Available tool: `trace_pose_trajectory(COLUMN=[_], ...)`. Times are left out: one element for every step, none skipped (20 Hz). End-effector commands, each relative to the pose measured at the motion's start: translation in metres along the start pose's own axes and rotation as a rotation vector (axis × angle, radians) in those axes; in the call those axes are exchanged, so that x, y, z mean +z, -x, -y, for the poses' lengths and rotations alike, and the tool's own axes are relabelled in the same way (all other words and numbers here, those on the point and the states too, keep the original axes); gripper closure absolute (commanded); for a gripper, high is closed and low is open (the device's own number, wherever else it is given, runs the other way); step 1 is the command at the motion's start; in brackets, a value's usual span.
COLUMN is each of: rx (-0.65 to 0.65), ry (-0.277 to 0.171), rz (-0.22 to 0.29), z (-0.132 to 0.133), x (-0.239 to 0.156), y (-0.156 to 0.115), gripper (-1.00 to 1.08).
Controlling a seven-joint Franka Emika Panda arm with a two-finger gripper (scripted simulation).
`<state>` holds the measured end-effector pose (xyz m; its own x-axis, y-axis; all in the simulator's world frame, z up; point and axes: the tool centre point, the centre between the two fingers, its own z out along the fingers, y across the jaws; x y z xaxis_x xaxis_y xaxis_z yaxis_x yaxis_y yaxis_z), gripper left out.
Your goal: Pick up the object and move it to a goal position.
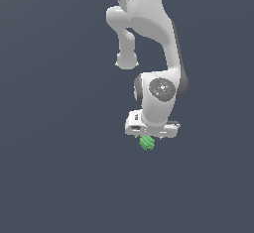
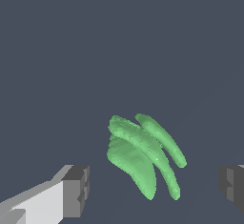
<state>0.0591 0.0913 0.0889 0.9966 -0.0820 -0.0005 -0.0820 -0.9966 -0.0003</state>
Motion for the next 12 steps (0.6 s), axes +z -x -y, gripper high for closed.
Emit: trace_pose_trajectory(rx=[0.0,0.0,0.001,0.001,0.001,0.001,0.002,0.002,0.002,0.003,0.003,0.003], ry=[0.0,0.0,0.0,0.0,0.0,0.0,0.0,0.0,0.0,0.0,0.0,0.0], rz=[0.001,0.001,0.0,0.0,0.0,0.0,0.0,0.0,0.0,0.0,0.0,0.0], z=[0.0,0.0,0.0,0.0,0.0,0.0,0.0,0.0,0.0,0.0,0.0,0.0], x=[0.005,0.008,0.012,0.017,0.023,0.029,0.034,0.039,0.043,0.046,0.048,0.049], y=[0.0,0.0,0.0,0.0,0.0,0.001,0.001,0.001,0.001,0.001,0.0,0.0], gripper=[-0.92,-0.92,-0.92,-0.92,-0.92,-0.92,-0.92,-0.92,-0.92,-0.92,-0.92,-0.92])
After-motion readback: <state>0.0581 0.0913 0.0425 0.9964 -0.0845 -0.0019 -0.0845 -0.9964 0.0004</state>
